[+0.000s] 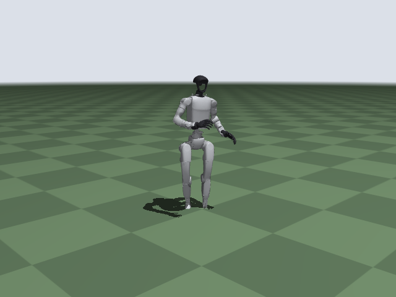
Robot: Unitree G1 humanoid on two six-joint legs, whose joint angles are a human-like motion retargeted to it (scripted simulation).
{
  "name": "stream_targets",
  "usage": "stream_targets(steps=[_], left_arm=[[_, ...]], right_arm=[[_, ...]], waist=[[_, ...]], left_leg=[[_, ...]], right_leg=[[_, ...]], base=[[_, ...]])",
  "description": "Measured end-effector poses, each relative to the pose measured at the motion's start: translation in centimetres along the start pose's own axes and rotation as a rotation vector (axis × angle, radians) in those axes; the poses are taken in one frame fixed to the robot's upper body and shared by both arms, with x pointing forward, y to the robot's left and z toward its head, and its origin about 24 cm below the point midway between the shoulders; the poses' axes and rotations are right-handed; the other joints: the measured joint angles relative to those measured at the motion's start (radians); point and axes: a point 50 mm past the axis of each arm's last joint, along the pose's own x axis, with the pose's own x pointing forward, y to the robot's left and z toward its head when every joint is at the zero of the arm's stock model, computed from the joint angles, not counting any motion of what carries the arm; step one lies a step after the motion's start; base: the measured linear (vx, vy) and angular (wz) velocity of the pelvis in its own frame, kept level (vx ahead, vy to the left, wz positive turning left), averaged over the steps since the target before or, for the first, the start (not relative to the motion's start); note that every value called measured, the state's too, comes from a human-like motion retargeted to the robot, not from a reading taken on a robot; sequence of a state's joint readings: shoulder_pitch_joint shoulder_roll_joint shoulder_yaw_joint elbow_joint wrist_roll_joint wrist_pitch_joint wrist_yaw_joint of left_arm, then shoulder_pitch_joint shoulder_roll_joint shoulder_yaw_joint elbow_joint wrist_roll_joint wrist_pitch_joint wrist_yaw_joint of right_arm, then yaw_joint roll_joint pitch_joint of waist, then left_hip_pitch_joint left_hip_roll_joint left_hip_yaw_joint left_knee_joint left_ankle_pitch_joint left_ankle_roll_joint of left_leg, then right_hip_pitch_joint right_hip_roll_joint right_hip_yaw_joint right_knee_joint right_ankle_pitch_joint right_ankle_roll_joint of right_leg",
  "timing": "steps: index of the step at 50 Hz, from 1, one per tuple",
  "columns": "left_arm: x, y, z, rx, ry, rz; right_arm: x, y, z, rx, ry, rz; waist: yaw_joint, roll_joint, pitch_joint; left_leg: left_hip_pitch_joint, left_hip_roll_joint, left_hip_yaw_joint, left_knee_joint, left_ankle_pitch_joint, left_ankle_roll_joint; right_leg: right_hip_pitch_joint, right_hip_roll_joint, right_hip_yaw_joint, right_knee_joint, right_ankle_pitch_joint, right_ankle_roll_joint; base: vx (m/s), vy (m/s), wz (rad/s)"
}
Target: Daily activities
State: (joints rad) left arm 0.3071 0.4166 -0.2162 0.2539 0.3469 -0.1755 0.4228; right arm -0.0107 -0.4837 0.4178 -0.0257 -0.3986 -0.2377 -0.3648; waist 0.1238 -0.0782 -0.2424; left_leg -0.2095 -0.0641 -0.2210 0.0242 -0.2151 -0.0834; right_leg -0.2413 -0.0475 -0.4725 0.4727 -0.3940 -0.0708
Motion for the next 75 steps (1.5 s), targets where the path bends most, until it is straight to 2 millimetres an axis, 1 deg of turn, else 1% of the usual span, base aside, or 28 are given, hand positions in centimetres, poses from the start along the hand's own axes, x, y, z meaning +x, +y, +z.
stream_targets(steps=[3, 5, 12, 17, 21, 25, 30, 33, 35, 38, 39, 41, 42, 43, 44, 45, 47, 50, 52, 53, 60, 66, 70, 73, 75], left_arm=[[-0.4, 0.2, -1.0, 0.000, 0.055, 0.037], [-0.6, 0.3, -1.6, 0.000, 0.090, 0.057], [-0.5, 0.5, -3.0, -0.002, 0.183, 0.129], [0.0, 0.7, -3.4, -0.017, 0.222, 0.180], [0.4, 0.8, -3.6, -0.044, 0.249, 0.222], [0.4, 0.9, -3.9, -0.073, 0.289, 0.271], [-0.1, 1.3, -5.0, -0.078, 0.356, 0.338], [0.1, 1.6, -5.2, -0.077, 0.369, 0.375], [0.3, 1.6, -5.1, -0.083, 0.368, 0.385], [0.6, 1.1, -4.8, -0.098, 0.367, 0.375], [0.6, 0.8, -4.7, -0.105, 0.371, 0.364], [0.6, 0.0, -4.7, -0.119, 0.382, 0.329], [0.5, -0.4, -4.7, -0.121, 0.388, 0.309], [0.3, -0.9, -4.7, -0.120, 0.396, 0.287], [0.1, -1.2, -4.8, -0.117, 0.404, 0.266], [0.0, -1.5, -5.0, -0.112, 0.413, 0.243], [-0.2, -1.9, -5.4, -0.093, 0.431, 0.204], [-0.5, -2.4, -6.0, -0.061, 0.452, 0.153], [-0.4, -2.4, -6.2, -0.042, 0.453, 0.127], [-0.6, -2.6, -6.3, -0.031, 0.454, 0.114], [-1.3, -3.3, -6.9, 0.033, 0.448, 0.051], [-2.2, -4.8, -7.1, 0.075, 0.453, -0.021], [-3.0, -6.0, -7.4, 0.102, 0.473, -0.094], [-4.2, -6.9, -8.0, 0.112, 0.519, -0.159], [-5.2, -7.5, -8.5, 0.113, 0.559, -0.203]], right_arm=[[-0.3, 0.5, -0.5, -0.015, 0.023, 0.022], [0.0, 0.7, -0.5, -0.029, 0.014, 0.037], [2.4, 1.1, 0.9, -0.098, -0.103, 0.087], [3.9, 1.0, 2.2, -0.135, -0.184, 0.103], [4.7, 0.6, 3.0, -0.151, -0.226, 0.096], [5.1, 0.0, 3.5, -0.168, -0.253, 0.073], [5.2, -0.7, 3.7, -0.196, -0.268, 0.030], [4.9, -0.6, 3.2, -0.204, -0.244, 0.029], [4.5, -0.2, 2.5, -0.204, -0.208, 0.041], [3.5, 0.7, 0.9, -0.195, -0.121, 0.081], [3.0, 1.1, 0.2, -0.189, -0.083, 0.101], [1.9, 2.2, -1.4, -0.169, 0.004, 0.145], [1.2, 2.7, -2.1, -0.158, 0.052, 0.168], [0.4, 3.3, -2.9, -0.146, 0.103, 0.191], [-0.3, 3.9, -3.7, -0.136, 0.155, 0.213], [-1.1, 4.4, -4.5, -0.126, 0.206, 0.235], [-2.7, 5.4, -6.0, -0.111, 0.307, 0.275], [-5.3, 6.5, -7.9, -0.097, 0.450, 0.324], [-6.5, 7.0, -9.0, -0.096, 0.525, 0.343], [-7.4, 7.1, -9.4, -0.097, 0.562, 0.352], [-12.2, 8.0, -11.4, -0.106, 0.777, 0.382], [-14.7, 8.8, -12.2, -0.103, 0.914, 0.370], [-16.2, 9.3, -12.5, -0.092, 1.005, 0.369], [-17.5, 9.8, -12.6, -0.093, 1.065, 0.388], [-18.3, 10.0, -12.6, -0.103, 1.100, 0.398]], waist=[[0.013, -0.013, 0.004], [0.022, -0.023, 0.006], [0.050, -0.059, 0.018], [0.062, -0.076, 0.034], [0.068, -0.083, 0.047], [0.073, -0.084, 0.062], [0.078, -0.074, 0.081], [0.077, -0.065, 0.090], [0.072, -0.058, 0.096], [0.053, -0.047, 0.109], [0.038, -0.048, 0.117], [0.002, -0.059, 0.134], [-0.018, -0.067, 0.140], [-0.038, -0.072, 0.142], [-0.057, -0.076, 0.140], [-0.076, -0.080, 0.137], [-0.106, -0.081, 0.127], [-0.142, -0.067, 0.109], [-0.143, -0.020, 0.093], [-0.150, -0.022, 0.090], [-0.151, -0.009, 0.053], [-0.145, -0.014, 0.033], [-0.155, -0.017, 0.025], [-0.170, -0.010, 0.030], [-0.200, -0.005, 0.038]], left_leg=[[0.011, -0.003, -0.012, -0.005, 0.002, -0.003], [0.019, -0.005, -0.020, -0.009, 0.004, -0.005], [0.040, -0.011, -0.048, -0.016, 0.013, -0.012], [0.046, -0.013, -0.065, -0.014, 0.016, -0.017], [0.041, -0.015, -0.074, -0.004, 0.013, -0.021], [0.024, -0.019, -0.069, 0.029, -0.003, -0.020], [-0.014, -0.028, -0.016, 0.112, -0.055, 0.005], [-0.039, -0.036, 0.016, 0.163, -0.092, 0.020], [-0.051, -0.043, 0.027, 0.187, -0.110, 0.026], [-0.056, -0.058, 0.033, 0.200, -0.122, 0.033], [-0.049, -0.075, 0.025, 0.195, -0.117, 0.036], [-0.029, -0.125, 0.004, 0.167, -0.090, 0.043], [-0.022, -0.149, -0.006, 0.148, -0.071, 0.045], [-0.020, -0.167, -0.017, 0.131, -0.053, 0.045], [-0.015, -0.179, -0.025, 0.107, -0.037, 0.043], [-0.007, -0.189, -0.031, 0.079, -0.023, 0.041], [0.015, -0.192, -0.040, 0.013, 0.009, 0.034], [0.039, -0.178, -0.056, -0.071, 0.048, 0.021], [0.023, -0.122, -0.053, -0.065, 0.026, 0.005], [0.025, -0.129, -0.054, -0.069, 0.027, 0.006], [0.031, -0.116, -0.043, -0.069, -0.022, 0.020], [0.095, -0.119, -0.031, -0.064, -0.106, 0.073], [0.168, -0.130, -0.029, -0.011, -0.200, 0.112], [0.218, -0.125, 0.030, 0.152, -0.310, 0.123], [0.221, -0.047, 0.219, 0.344, -0.373, 0.120]], right_leg=[[0.006, -0.005, -0.004, 0.015, -0.006, -0.004], [0.011, -0.009, -0.006, 0.023, -0.010, -0.007], [0.029, -0.018, -0.019, 0.047, -0.012, -0.018], [0.039, -0.020, -0.029, 0.056, -0.008, -0.024], [0.043, -0.021, -0.038, 0.059, -0.003, -0.025], [0.042, -0.024, -0.044, 0.062, 0.003, -0.023], [0.032, -0.040, -0.044, 0.077, -0.001, -0.013], [0.017, -0.055, -0.036, 0.100, -0.009, -0.003], [0.002, -0.067, -0.027, 0.126, -0.013, 0.002], [-0.040, -0.097, 0.010, 0.211, 0.012, 0.012], [-0.076, -0.111, 0.074, 0.265, 0.066, 0.042], [-0.169, -0.127, 0.244, 0.389, 0.194, 0.138], [-0.217, -0.122, 0.320, 0.435, 0.185, 0.173], [-0.262, -0.103, 0.379, 0.452, 0.048, 0.177], [-0.304, -0.094, 0.418, 0.472, -0.046, 0.177], [-0.343, -0.090, 0.446, 0.493, -0.118, 0.174], [-0.395, -0.098, 0.446, 0.509, -0.123, 0.174], [-0.456, -0.084, 0.437, 0.446, -0.108, 0.183], [-0.468, -0.023, 0.406, 0.315, -0.060, 0.185], [-0.484, -0.025, 0.408, 0.287, -0.052, 0.193], [-0.548, 0.008, 0.385, 0.039, 0.037, 0.233], [-0.579, 0.007, 0.366, -0.065, 0.119, 0.252], [-0.585, 0.002, 0.361, -0.014, 0.146, 0.242], [-0.564, 0.008, 0.367, 0.118, 0.122, 0.210], [-0.534, -0.007, 0.365, 0.212, 0.078, 0.184]], base=[[0.00, -0.02, 0.28], [-0.01, -0.02, 0.28], [-0.01, -0.02, 0.29], [-0.02, -0.02, 0.29], [0.00, 0.00, 0.27], [0.02, 0.03, 0.21], [0.03, 0.09, 0.15], [0.03, 0.13, 0.02], [0.02, 0.14, -0.03], [0.01, 0.16, 0.15], [-0.01, 0.18, 0.66], [-0.03, 0.17, 1.00], [-0.04, 0.13, 1.02], [-0.01, 0.10, 0.87], [0.04, 0.08, 0.69], [0.08, 0.07, 0.45], [0.11, 0.07, 0.26], [0.14, 0.05, 0.12], [0.17, 0.04, -0.17], [0.17, 0.05, 0.06], [0.21, 0.03, 0.03], [0.30, -0.01, 0.07], [0.42, -0.07, 0.22], [0.52, -0.10, 0.35], [0.54, -0.10, 0.77]])
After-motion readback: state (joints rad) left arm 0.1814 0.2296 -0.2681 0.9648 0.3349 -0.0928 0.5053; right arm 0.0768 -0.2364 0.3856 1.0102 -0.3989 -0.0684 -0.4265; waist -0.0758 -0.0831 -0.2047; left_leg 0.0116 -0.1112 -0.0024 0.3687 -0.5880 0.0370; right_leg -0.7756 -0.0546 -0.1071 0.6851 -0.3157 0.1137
